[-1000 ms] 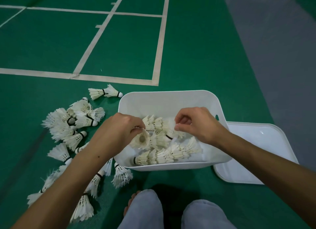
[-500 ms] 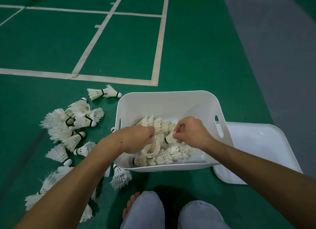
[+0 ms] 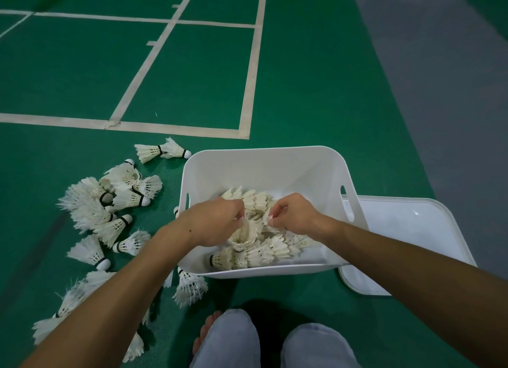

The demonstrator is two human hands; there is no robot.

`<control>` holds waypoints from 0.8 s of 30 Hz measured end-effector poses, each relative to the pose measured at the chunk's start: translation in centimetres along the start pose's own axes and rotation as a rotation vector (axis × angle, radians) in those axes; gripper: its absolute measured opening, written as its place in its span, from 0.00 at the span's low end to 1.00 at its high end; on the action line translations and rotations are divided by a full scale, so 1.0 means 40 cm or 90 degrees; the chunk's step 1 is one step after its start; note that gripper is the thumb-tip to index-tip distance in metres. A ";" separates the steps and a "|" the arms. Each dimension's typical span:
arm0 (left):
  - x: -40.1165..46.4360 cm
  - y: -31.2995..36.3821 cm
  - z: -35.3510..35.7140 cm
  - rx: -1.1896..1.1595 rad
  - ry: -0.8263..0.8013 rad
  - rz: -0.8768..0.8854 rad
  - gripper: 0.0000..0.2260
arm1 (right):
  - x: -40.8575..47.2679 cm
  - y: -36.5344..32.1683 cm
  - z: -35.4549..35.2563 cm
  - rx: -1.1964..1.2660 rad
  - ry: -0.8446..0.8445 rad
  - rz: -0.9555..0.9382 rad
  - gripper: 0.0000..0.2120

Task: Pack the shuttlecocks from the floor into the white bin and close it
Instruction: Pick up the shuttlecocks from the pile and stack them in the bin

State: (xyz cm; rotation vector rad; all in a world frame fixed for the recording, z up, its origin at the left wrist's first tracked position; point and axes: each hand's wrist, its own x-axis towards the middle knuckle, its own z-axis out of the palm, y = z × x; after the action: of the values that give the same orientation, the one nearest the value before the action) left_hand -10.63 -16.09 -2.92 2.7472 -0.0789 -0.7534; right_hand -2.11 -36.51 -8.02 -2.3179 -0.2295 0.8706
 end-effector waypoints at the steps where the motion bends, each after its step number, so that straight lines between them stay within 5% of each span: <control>1: -0.001 0.003 -0.003 -0.005 0.019 -0.004 0.03 | 0.000 0.005 -0.005 0.006 -0.018 -0.003 0.07; 8: -0.016 0.021 -0.032 -0.029 0.148 -0.025 0.08 | -0.072 -0.040 -0.098 -0.106 -0.016 -0.081 0.13; 13: -0.006 0.032 -0.045 0.025 0.176 -0.047 0.09 | -0.166 -0.092 -0.109 -0.121 -0.011 -0.291 0.18; 18: 0.001 0.056 -0.067 -0.051 0.183 -0.033 0.09 | -0.175 -0.105 -0.079 -0.323 0.013 -0.387 0.12; 24: 0.004 0.056 -0.068 -0.235 0.208 -0.005 0.14 | -0.175 -0.085 -0.148 -0.321 0.069 -0.307 0.07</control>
State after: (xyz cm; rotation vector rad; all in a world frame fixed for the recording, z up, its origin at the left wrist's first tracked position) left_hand -9.07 -17.52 -0.13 2.4746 0.1270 -0.2758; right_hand -3.46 -39.45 1.20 -2.5751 -1.0102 0.4750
